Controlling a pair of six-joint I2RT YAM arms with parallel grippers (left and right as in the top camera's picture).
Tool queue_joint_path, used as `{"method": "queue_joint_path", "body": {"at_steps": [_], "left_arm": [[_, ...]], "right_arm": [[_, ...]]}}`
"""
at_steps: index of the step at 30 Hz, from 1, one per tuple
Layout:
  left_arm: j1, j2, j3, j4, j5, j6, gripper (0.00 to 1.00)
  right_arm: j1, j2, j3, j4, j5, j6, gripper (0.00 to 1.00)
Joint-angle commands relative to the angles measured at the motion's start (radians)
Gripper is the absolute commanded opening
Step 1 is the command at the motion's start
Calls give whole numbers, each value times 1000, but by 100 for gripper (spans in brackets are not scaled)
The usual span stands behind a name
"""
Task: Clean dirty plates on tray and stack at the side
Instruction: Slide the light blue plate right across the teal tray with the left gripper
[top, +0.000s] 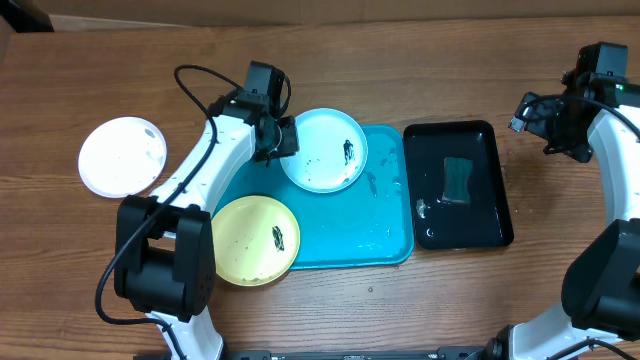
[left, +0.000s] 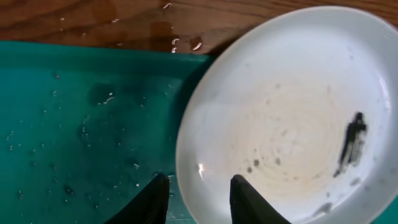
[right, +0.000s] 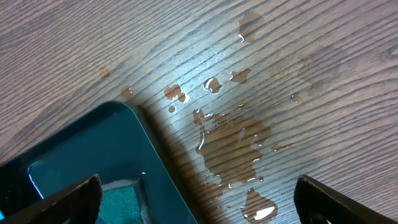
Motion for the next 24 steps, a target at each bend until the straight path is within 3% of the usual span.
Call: {"method": "queue_joint_path", "body": {"at_steps": [1,4,7,20,24], "left_arm": [[2,11,-54,26,-87,-26,34],[3,13,-75,48,-76,-35,33],[1,14,-78,52,-74,-37,21],[-4,87,-78,74,-67,-38,23],[-4,89,-77,86,-67,-38,18]], "right_arm": [[-3,-10,0,5,2,3,100],[-3,-10,0,5,2,3,100],[-3,-10,0,5,2,3,100],[-3,-10,0,5,2,3,100],[-3,-10,0,5,2,3,100]]}}
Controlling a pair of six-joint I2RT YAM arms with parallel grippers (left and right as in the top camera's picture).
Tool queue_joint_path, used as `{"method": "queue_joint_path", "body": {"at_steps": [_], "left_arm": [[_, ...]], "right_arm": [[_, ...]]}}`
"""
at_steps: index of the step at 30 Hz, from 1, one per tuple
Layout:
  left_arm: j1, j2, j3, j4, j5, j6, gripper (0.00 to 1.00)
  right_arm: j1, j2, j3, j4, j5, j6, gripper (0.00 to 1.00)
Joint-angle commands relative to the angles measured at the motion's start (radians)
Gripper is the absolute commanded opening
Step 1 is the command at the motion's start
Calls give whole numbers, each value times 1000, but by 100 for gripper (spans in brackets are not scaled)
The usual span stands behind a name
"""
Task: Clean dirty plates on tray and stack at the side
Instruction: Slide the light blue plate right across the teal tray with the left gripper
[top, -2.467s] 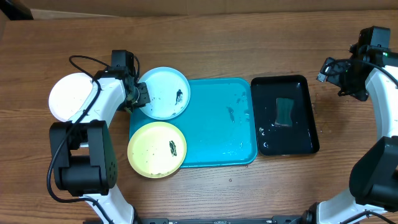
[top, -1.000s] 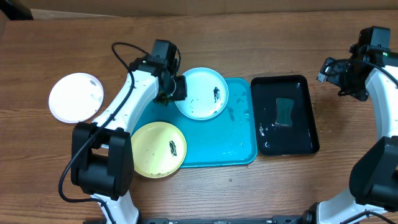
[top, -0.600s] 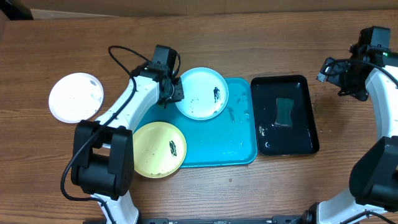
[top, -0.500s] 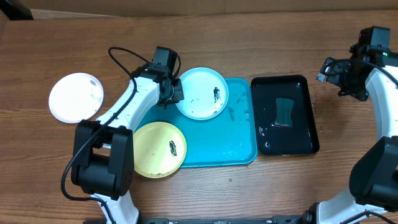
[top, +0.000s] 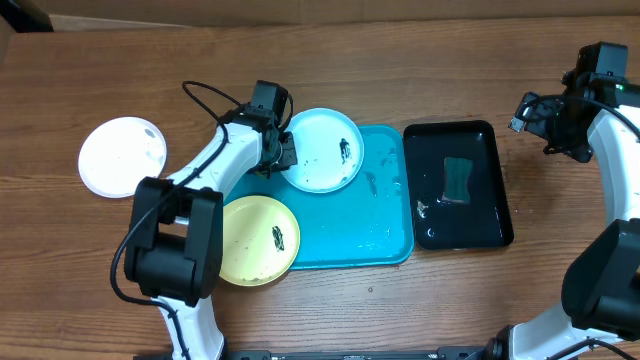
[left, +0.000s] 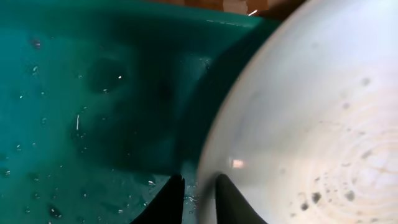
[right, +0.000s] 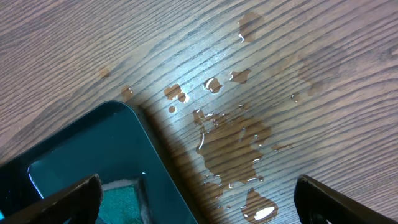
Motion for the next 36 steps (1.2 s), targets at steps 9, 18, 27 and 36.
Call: {"method": "queue_joint_path", "body": {"at_steps": [9,18,27,36], "left_arm": [[-5,2,0,-28,196,39,4],[-31,3,-1,-130,275,61,4],[-66,3,0,-98,198,66,28],[-61,-8,13,-136,169,103,30]], "right_arm": [[-3,-10,0,5,2,3,100],[-3,-10,0,5,2,3,100],[-3,-10,0,5,2,3,100],[-3,-10,0,5,2,3,100]]}}
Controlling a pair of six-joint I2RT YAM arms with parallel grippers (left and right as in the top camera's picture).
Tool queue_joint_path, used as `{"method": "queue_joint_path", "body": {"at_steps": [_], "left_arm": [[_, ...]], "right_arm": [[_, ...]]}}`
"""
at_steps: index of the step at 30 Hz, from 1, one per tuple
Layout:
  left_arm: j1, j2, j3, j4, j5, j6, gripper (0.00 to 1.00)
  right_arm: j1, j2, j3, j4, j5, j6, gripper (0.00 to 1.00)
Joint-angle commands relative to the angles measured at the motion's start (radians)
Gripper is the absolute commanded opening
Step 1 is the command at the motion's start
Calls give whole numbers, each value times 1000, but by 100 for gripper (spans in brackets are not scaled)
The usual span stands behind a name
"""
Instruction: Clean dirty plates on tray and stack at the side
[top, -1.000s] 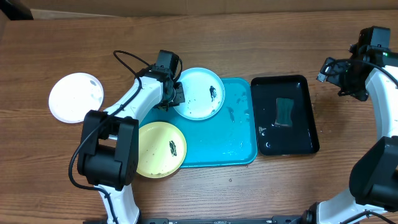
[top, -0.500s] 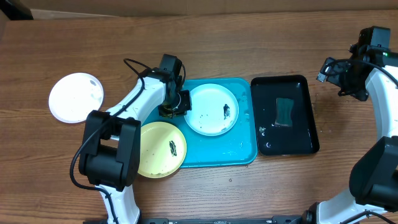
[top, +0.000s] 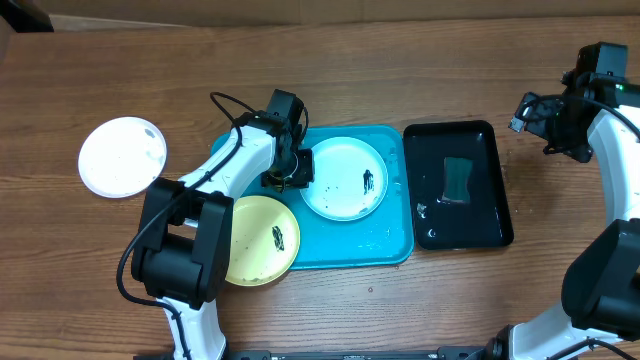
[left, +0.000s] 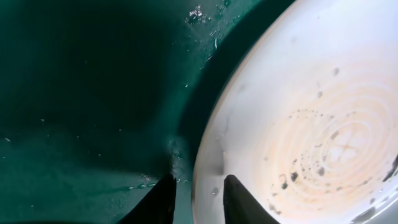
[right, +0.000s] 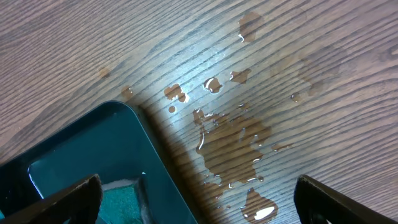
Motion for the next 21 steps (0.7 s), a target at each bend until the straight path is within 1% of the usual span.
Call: {"method": "queue_joint_path", "body": {"at_steps": [1,6,12,17,21], "left_arm": [[2,-12,12,-3,-40,35,31],[2,-39,12,-6,-42,34,33],[0,-44,12,-9,-42,31,32],[0,-43,11,-44,-41,31,30],[-1,-43,12,-48,-40,31,33]], "right_arm": [[-3,-10,0,5,2,3,100],[-3,-10,0,5,2,3,100],[-3,-10,0,5,2,3,100],[-3,-10,0,5,2,3,100],[-3,-10,0,5,2,3,100]]}}
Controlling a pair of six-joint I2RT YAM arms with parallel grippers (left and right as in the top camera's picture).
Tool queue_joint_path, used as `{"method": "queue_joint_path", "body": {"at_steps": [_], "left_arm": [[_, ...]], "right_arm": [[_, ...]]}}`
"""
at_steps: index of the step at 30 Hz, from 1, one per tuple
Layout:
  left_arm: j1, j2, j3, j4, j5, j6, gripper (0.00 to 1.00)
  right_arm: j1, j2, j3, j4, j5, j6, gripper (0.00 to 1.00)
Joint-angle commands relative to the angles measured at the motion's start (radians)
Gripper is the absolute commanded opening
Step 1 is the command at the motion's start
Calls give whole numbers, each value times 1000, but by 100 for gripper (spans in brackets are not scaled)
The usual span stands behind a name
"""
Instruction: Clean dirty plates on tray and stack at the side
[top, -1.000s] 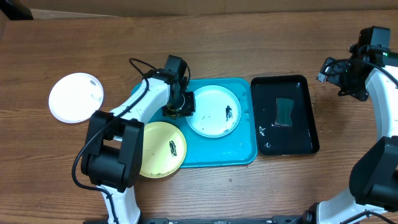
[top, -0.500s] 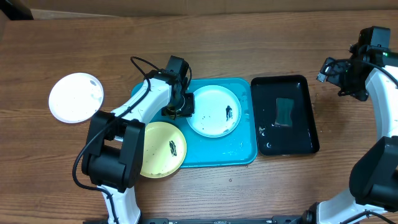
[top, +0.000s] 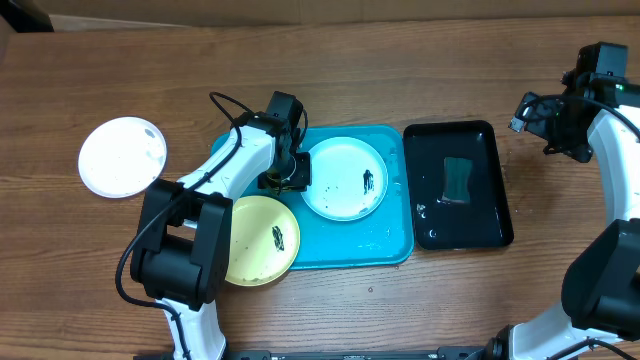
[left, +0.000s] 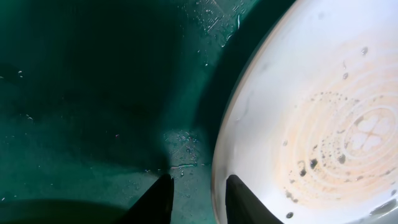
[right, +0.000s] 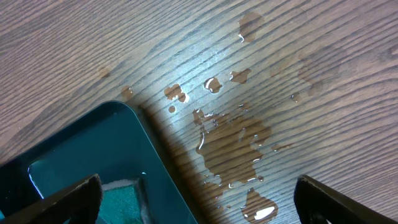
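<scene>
A white plate with a dark smear lies in the middle of the teal tray. My left gripper is at its left rim. In the left wrist view the left gripper is open, one finger over the tray and one over the plate, with the rim between them. A yellow plate with a dark smear overlaps the tray's near left edge. My right gripper hangs wide open over the wet table.
A clean white plate lies on the table at the far left. The black tray, to the right of the teal one, holds water and a green sponge. Puddles lie on the wood beside the black tray.
The left gripper's fingers stand slightly wider apart, and the plate rim sits a little further right in the left wrist view. The plates and the right arm have not moved.
The smeared white plate lay at the tray's far left corner, overhanging its edge, with my open left gripper at its rim. Then the gripper was shut on the rim. After that the plate lay in the middle of the tray, the fingers apart. The right arm stayed still.
</scene>
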Motion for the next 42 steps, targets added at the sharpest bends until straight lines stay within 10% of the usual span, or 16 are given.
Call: {"method": "queue_joint_path", "body": {"at_steps": [1,23,42], "left_arm": [[-1,-37,12,-1,-12,19,33],[-1,-89,41,-8,-91,-72,35],[-36,-54,8,62,-104,-68,18]], "right_arm": [[-3,-10,0,6,2,3,100],[-3,-10,0,6,2,3,100],[-3,-10,0,6,2,3,100]]}}
